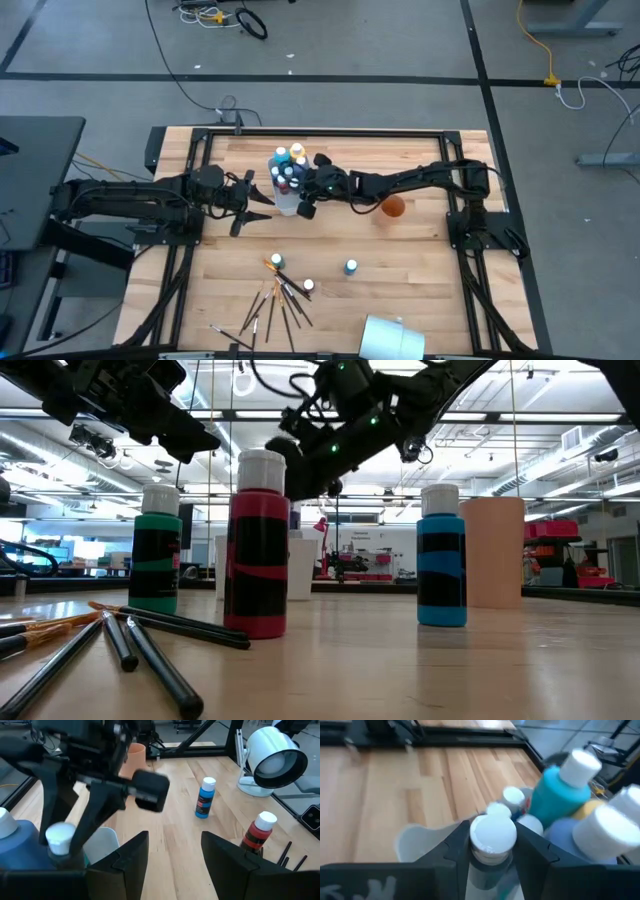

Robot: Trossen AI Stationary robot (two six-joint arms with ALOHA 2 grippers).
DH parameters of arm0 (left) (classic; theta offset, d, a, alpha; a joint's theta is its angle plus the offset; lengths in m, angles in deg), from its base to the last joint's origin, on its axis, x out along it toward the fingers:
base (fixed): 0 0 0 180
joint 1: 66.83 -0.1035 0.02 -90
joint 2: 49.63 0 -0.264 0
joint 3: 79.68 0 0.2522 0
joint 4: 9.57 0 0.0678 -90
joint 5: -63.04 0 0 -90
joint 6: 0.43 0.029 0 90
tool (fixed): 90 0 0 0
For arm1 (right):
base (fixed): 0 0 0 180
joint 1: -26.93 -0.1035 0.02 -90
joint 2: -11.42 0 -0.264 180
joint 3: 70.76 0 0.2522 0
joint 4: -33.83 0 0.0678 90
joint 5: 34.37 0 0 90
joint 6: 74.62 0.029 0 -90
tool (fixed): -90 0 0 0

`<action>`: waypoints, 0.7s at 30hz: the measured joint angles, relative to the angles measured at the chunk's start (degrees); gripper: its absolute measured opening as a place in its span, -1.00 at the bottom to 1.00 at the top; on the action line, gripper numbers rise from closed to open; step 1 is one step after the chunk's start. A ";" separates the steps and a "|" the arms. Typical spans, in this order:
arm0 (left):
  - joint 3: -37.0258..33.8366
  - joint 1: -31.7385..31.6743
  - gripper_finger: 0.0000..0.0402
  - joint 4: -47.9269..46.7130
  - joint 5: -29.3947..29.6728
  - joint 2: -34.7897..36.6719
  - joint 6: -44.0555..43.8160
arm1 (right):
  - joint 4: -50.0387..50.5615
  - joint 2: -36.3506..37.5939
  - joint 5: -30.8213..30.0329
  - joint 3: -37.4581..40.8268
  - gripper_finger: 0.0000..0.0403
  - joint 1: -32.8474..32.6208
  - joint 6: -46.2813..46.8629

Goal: Pick & Place Paint Supplies
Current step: Put the black paint bottle into the white bin

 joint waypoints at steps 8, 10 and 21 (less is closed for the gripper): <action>0.00 -0.01 -0.05 0.03 0.01 -0.01 0.01 | -0.57 -3.26 -2.80 -0.01 -0.38 0.97 -1.36; 0.00 -0.02 -0.05 -0.02 0.00 -0.01 0.02 | -1.25 -4.15 -2.87 -0.04 -0.38 1.20 -1.44; 0.02 -0.01 -0.05 -0.04 0.00 -0.01 0.17 | -4.14 -6.42 -1.69 -0.15 -0.36 2.46 -1.50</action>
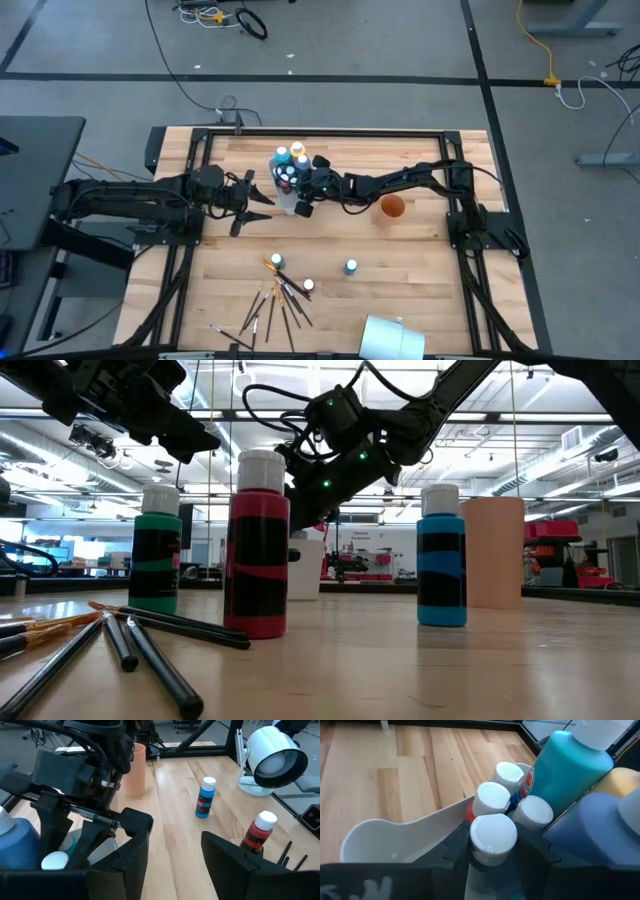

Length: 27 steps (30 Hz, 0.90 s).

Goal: Pick & Place Paint Supplies
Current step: Put the black paint bottle into the white bin, then put the red paint bottle into the white bin

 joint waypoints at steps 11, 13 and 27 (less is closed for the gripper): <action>-0.01 0.01 -0.05 0.00 0.00 0.01 0.03 | -2.49 0.12 -1.21 0.17 -0.23 0.33 -2.35; -0.01 -0.01 -0.05 -0.02 0.00 0.00 0.01 | -2.28 0.85 -1.21 0.17 -0.17 0.37 -2.40; 0.01 -0.01 -0.05 -0.16 0.00 0.02 -0.10 | -0.58 5.50 -0.40 0.18 -0.04 -1.11 -3.17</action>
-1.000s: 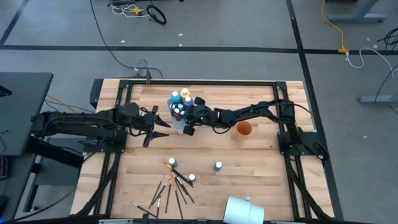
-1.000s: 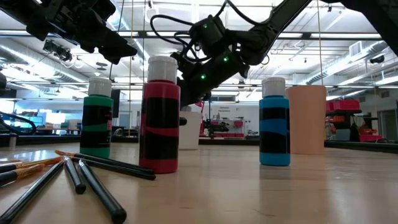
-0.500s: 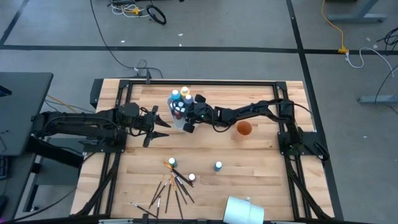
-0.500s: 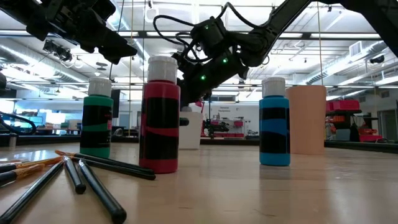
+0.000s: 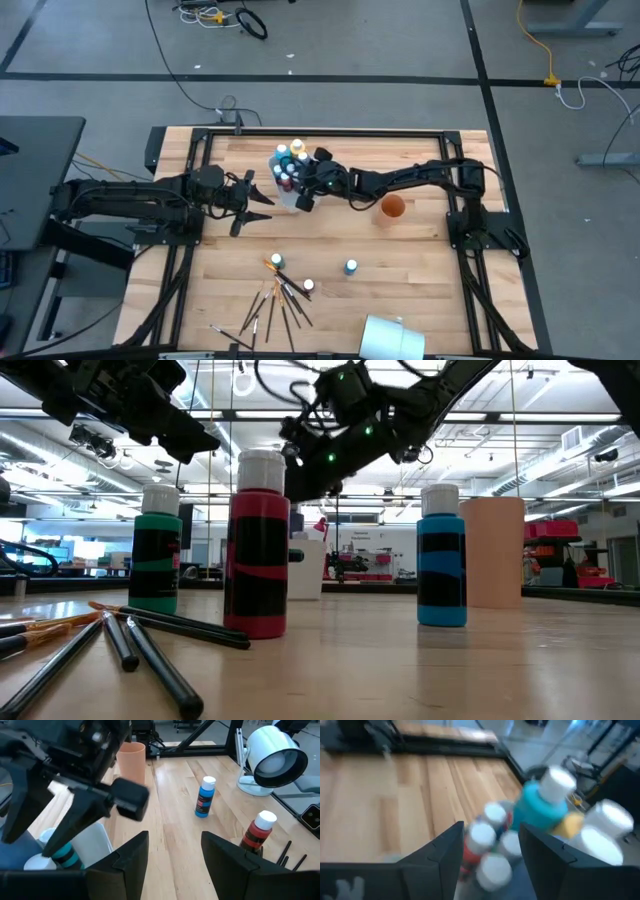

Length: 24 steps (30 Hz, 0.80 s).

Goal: Pick & Place Paint Supplies
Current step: Put the red paint bottle into the white bin

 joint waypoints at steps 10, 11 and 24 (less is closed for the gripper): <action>0.00 0.00 -0.05 -0.03 0.00 -0.02 -0.03 | 1.04 3.98 12.12 -0.08 -0.04 -4.32 0.12; 0.00 0.02 -0.05 -0.03 -0.02 -0.02 -0.02 | 1.22 4.19 13.26 -0.03 -0.04 -4.81 0.11; 0.00 0.00 -0.05 -0.01 -0.02 -0.02 -0.05 | 4.17 4.95 30.17 -0.06 -0.04 -11.21 6.44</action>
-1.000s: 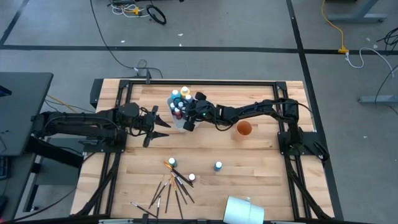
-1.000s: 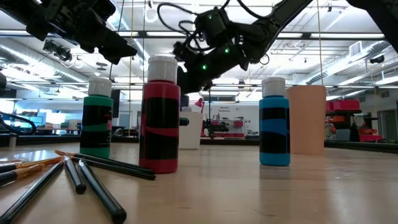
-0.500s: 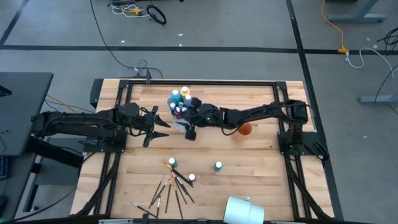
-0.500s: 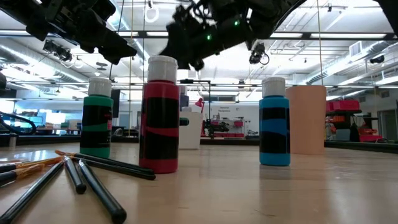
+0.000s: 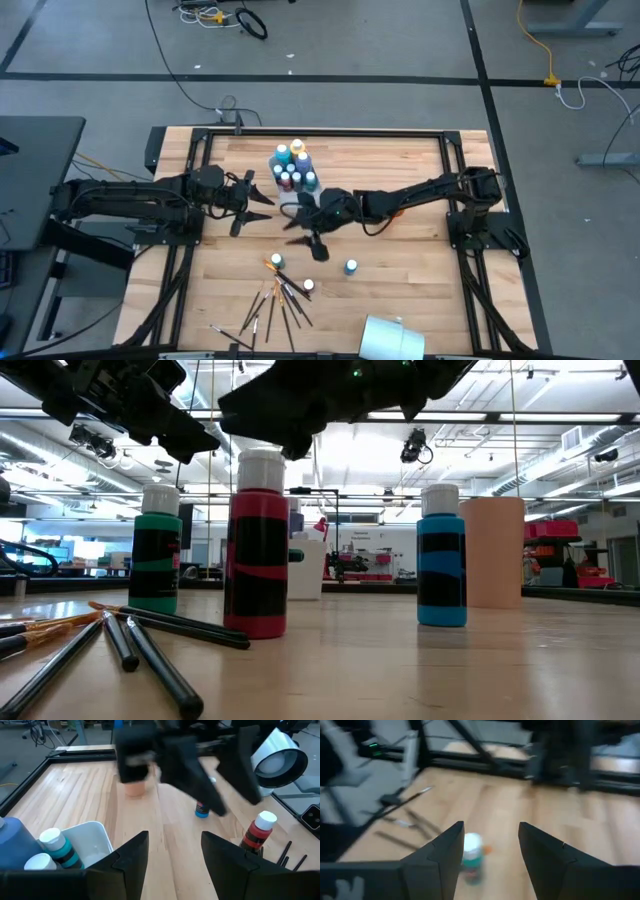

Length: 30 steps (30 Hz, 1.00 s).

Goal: Pick & Place Paint Supplies
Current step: Put the red paint bottle into the white bin

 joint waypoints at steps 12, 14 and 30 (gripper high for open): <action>0.00 0.02 -0.05 0.01 0.00 0.00 -0.30 | -0.08 0.00 8.05 0.01 -0.04 -7.98 -0.16; 0.00 0.02 -0.05 0.01 0.00 0.00 -0.70 | -0.08 0.00 9.11 0.01 -0.04 -8.80 -1.52; 0.00 0.02 -0.05 -0.02 -0.01 0.01 -3.06 | 7.99 -1.95 5.53 0.05 -0.04 -10.18 1.66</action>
